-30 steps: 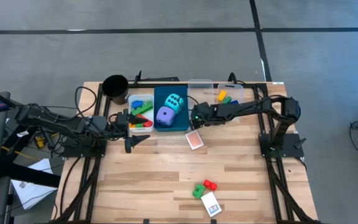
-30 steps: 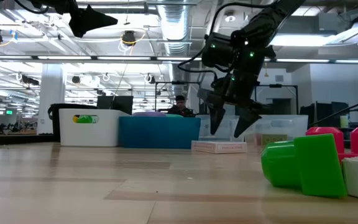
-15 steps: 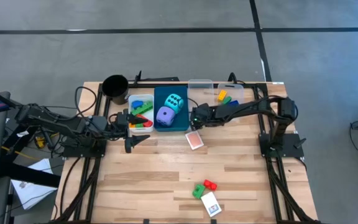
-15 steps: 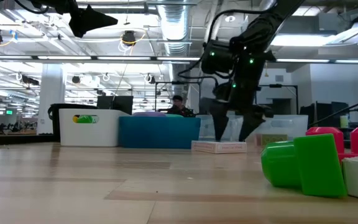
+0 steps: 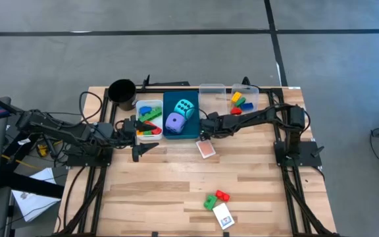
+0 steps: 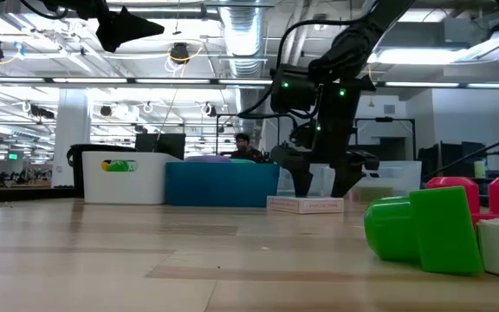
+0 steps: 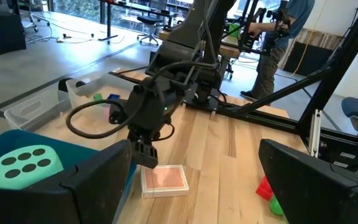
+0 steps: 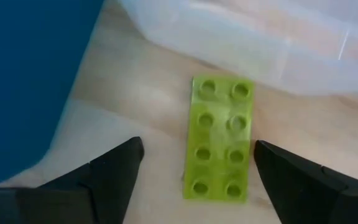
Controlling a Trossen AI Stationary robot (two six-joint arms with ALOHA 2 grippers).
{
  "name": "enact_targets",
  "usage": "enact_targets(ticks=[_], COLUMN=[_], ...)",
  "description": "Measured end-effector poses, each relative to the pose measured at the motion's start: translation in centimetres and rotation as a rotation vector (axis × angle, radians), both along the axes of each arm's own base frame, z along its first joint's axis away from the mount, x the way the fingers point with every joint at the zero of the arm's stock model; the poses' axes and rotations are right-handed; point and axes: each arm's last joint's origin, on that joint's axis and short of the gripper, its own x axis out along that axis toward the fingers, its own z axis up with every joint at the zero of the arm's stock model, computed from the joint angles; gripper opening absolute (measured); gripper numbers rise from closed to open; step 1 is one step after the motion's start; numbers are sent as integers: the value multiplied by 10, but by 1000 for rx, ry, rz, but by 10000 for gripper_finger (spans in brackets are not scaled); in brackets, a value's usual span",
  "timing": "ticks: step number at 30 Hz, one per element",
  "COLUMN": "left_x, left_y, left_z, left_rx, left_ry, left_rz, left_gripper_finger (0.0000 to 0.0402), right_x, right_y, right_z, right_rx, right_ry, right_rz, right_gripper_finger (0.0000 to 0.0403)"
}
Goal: Pick & Place Toys
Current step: Put the small light green game piece into the right transparent bin
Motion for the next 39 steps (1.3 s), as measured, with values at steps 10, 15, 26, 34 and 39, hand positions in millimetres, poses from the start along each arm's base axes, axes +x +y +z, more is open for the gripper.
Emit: enact_targets(ticks=[10, 15, 26, 34, 39], left_x=[0, 0, 0, 0, 2], left_y=[0, 0, 0, 0, 0], left_z=[0, 0, 0, -2, -6], left_rx=[0, 0, 0, -35, -60], left_ry=[0, 0, 0, 12, 40], left_rz=[0, 0, 0, 5, 11], left_gripper_finger=[346, 346, 346, 346, 346], right_x=[0, 2, 20, 38, 36], right_y=[18, 27, 61, 112, 140], right_z=[2, 6, 74, 141, 163], right_rx=[22, -12, -140, -350, -479], right_ry=[-14, 9, 166, -8, -70], right_rz=[-15, 8, 92, 197, 247], right_gripper_finger=[153, 123, 123, 123, 123])
